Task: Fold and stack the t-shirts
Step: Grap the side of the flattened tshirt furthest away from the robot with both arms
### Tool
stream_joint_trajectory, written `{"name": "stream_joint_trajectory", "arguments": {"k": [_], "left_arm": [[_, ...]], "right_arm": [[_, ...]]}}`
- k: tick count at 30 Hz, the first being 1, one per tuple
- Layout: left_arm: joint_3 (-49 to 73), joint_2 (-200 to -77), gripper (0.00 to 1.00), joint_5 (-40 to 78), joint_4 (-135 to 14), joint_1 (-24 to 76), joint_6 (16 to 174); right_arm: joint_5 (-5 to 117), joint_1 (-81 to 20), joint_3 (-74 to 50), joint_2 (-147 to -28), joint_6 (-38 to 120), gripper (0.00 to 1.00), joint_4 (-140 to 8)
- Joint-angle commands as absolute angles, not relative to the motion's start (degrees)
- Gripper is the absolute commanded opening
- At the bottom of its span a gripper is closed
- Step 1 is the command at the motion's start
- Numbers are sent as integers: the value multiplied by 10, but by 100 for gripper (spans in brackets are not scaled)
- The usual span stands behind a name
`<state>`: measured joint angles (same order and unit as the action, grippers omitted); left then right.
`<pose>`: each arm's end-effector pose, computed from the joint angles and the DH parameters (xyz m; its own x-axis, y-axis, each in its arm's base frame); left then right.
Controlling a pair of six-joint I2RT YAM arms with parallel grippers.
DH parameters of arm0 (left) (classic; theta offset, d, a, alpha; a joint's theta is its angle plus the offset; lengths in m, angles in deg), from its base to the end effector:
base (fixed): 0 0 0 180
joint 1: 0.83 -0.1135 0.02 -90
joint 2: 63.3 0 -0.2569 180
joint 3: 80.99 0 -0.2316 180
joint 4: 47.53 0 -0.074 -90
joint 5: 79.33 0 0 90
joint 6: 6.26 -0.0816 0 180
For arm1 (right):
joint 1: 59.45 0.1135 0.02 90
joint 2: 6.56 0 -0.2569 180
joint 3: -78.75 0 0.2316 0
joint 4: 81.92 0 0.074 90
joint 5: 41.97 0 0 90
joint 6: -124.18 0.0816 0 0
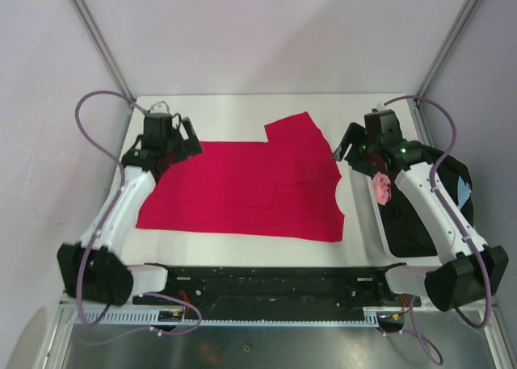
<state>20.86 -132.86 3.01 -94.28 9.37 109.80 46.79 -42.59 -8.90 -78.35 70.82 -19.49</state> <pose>0.2785 -0.0391 0.2931 -0.5781 -0.3384 -0.7425 -0.2021 0.9410 -0.2714 0.2584 0.0765 0.3078 -0.7222 0.4046 -0.5610 0.1935 0.8969 0.3977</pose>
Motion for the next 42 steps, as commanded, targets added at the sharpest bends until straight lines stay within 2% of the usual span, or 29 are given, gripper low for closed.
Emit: {"name": "stream_joint_trajectory", "arguments": {"k": [1, 9, 16, 26, 42], "left_arm": [[116, -1452, 91, 3, -918, 36, 1123], [-86, -1733, 75, -27, -914, -57, 1168], [-234, -1879, 63, -87, -915, -75, 1190], [-252, -1936, 52, -115, -916, -76, 1232], [-280, -1986, 46, -124, -935, -76, 1258]], "right_arm": [[502, -454, -122, -858, 668, 73, -282], [498, -483, -241, -1073, 614, 72, -382], [493, -485, -357, -1215, 570, 71, -382], [497, -492, -389, -1267, 567, 70, -401], [499, -493, -386, -1309, 578, 69, -413]]}}
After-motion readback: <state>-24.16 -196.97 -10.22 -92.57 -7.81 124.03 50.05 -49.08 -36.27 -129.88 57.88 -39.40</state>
